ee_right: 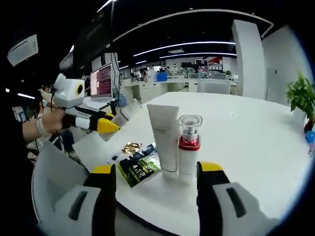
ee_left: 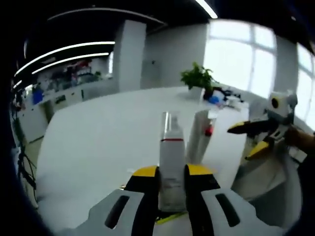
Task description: Arrange the skincare products in the storage area until every visible bottle or jar stands upright without overlapping.
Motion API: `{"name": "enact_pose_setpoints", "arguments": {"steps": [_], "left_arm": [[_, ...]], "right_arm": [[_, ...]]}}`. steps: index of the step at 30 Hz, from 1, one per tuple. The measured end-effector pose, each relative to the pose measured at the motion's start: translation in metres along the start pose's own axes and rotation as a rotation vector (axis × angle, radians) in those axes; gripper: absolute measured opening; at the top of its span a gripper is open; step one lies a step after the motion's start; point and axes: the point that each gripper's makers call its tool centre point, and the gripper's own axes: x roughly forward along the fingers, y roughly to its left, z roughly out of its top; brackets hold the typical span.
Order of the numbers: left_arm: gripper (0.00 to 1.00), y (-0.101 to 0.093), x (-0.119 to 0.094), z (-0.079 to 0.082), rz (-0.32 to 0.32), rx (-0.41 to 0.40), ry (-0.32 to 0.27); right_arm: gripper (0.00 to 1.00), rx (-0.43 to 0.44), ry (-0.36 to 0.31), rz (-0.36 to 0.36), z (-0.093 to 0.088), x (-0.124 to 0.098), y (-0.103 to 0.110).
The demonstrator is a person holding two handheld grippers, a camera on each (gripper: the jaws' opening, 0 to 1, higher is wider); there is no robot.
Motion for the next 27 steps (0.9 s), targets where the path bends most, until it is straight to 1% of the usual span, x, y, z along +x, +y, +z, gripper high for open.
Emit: {"name": "enact_pose_setpoints", "arguments": {"steps": [1, 3, 4, 5, 6, 7, 9, 11, 13, 14, 15, 17, 18, 19, 21, 23, 24, 25, 26, 27], "left_arm": [[0.16, -0.003, -0.001, -0.001, -0.010, -0.006, 0.001], [0.16, -0.008, -0.003, -0.004, -0.032, -0.020, 0.004], [0.16, -0.011, -0.004, -0.006, -0.044, -0.024, 0.008], [0.16, -0.012, -0.005, -0.007, -0.050, -0.029, 0.010], [0.16, -0.014, -0.007, -0.009, -0.063, -0.039, 0.014], [0.16, -0.016, -0.008, -0.010, -0.083, -0.048, 0.016], [0.16, -0.023, -0.012, -0.008, -0.135, -0.093, -0.007], [0.16, -0.029, -0.015, -0.007, -0.187, -0.122, -0.013], [0.16, -0.033, -0.017, -0.008, -0.219, -0.135, -0.008], [0.16, -0.038, -0.019, -0.007, -0.249, -0.159, -0.009], [0.16, -0.045, -0.020, -0.005, -0.300, -0.202, -0.018], [0.16, -0.051, -0.021, -0.004, -0.345, -0.234, -0.030], [0.16, -0.055, -0.021, -0.005, -0.367, -0.244, -0.022], [0.17, -0.058, -0.022, -0.004, -0.384, -0.243, -0.026], [0.17, -0.065, -0.023, -0.004, -0.427, -0.255, -0.021], [0.17, -0.070, -0.025, -0.003, -0.462, -0.255, -0.021], [0.17, -0.072, -0.025, -0.003, -0.487, -0.260, -0.014], [0.17, -0.072, -0.024, -0.003, -0.497, -0.265, -0.008], [0.17, -0.075, -0.024, -0.006, -0.519, -0.271, 0.011], [0.17, -0.075, -0.024, -0.005, -0.517, -0.276, 0.012]], "right_arm": [[0.62, 0.031, -0.011, 0.010, 0.002, 0.000, 0.002], [0.63, 0.122, -0.056, 0.029, 0.008, 0.002, 0.004], [0.63, 0.173, -0.072, 0.052, 0.011, 0.002, 0.008], [0.62, 0.200, -0.084, 0.063, 0.013, 0.002, 0.009], [0.61, 0.236, -0.106, 0.057, 0.016, 0.003, 0.008], [0.59, 0.251, -0.113, 0.055, 0.018, 0.003, 0.009], [0.54, 0.277, -0.124, 0.067, 0.020, 0.003, 0.012], [0.48, 0.338, -0.144, 0.083, 0.023, 0.003, 0.016], [0.46, 0.390, -0.158, 0.099, 0.025, 0.004, 0.021], [0.48, 0.398, -0.158, 0.097, 0.025, 0.004, 0.021], [0.49, 0.394, -0.153, 0.101, 0.024, 0.005, 0.022], [0.48, 0.404, -0.149, 0.134, 0.024, 0.006, 0.030], [0.48, 0.422, -0.157, 0.151, 0.026, 0.006, 0.034], [0.47, 0.440, -0.167, 0.187, 0.028, 0.006, 0.041], [0.39, 0.428, -0.165, 0.225, 0.029, 0.007, 0.049], [0.31, 0.417, -0.163, 0.229, 0.028, 0.007, 0.053], [0.31, 0.424, -0.167, 0.236, 0.029, 0.008, 0.054], [0.32, 0.440, -0.175, 0.248, 0.030, 0.008, 0.055], [0.35, 0.479, -0.191, 0.274, 0.033, 0.007, 0.058], [0.37, 0.499, -0.202, 0.285, 0.035, 0.007, 0.057]]}}
